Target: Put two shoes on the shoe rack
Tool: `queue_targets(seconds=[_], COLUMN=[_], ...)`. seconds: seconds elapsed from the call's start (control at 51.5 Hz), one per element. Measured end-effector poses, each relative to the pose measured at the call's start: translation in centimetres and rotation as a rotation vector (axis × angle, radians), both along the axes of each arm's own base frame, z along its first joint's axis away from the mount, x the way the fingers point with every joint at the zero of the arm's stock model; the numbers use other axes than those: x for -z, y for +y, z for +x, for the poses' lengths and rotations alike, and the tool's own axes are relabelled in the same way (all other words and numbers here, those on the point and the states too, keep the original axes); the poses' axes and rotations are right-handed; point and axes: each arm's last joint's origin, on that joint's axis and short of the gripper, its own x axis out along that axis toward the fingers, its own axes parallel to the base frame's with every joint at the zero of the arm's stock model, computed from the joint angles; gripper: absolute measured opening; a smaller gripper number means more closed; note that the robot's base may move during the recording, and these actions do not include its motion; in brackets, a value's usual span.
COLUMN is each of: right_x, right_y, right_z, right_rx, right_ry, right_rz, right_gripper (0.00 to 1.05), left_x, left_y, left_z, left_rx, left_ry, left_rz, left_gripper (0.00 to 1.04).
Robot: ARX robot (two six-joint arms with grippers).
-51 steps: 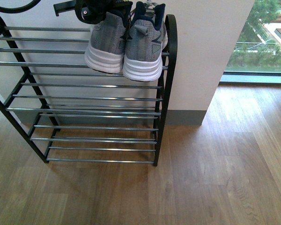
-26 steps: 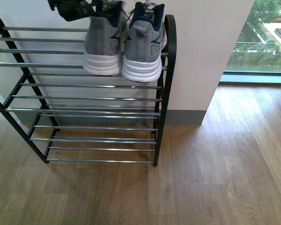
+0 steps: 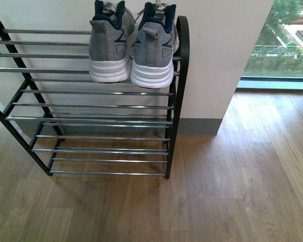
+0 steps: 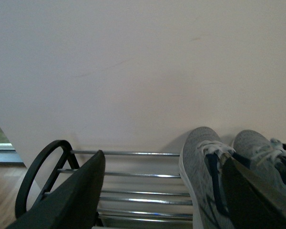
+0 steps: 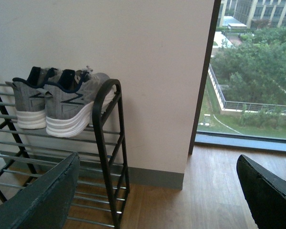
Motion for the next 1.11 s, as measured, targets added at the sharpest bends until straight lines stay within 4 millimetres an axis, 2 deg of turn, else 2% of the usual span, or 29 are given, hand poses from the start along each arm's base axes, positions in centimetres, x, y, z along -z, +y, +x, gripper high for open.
queue_targets(seconds=[0.136,0.214,0.311,0.447,1.108], right_x=[0.0,0.0,0.0,0.0,0.0], right_y=[0.0,0.0,0.0,0.0,0.0], right_z=[0.0,0.0,0.0,0.0,0.0], right_rx=[0.000,0.000,0.000,0.000,0.000], right_ry=[0.000,0.000,0.000,0.000,0.000], right_rz=[0.000,0.000,0.000,0.000,0.000], right_gripper=[0.95,0.95,0.95,0.95,0.95], left_x=[0.9,1.8,3.3,4.0,6.4], left_y=[2.6,3.4,4.3,5.3,8.5], left_z=[-3.7,-4.7,-6.4,-8.1,-14.2], left_rx=[-0.002,-0.002,0.010,0.007,-0.001], left_ry=[-0.025,-0.011,0.017,0.011,0.008], left_rz=[-0.033,-0.035,-0.030,-0.038,-0.039], left_gripper=[0.47,0.37,0.20,0.01,0.01])
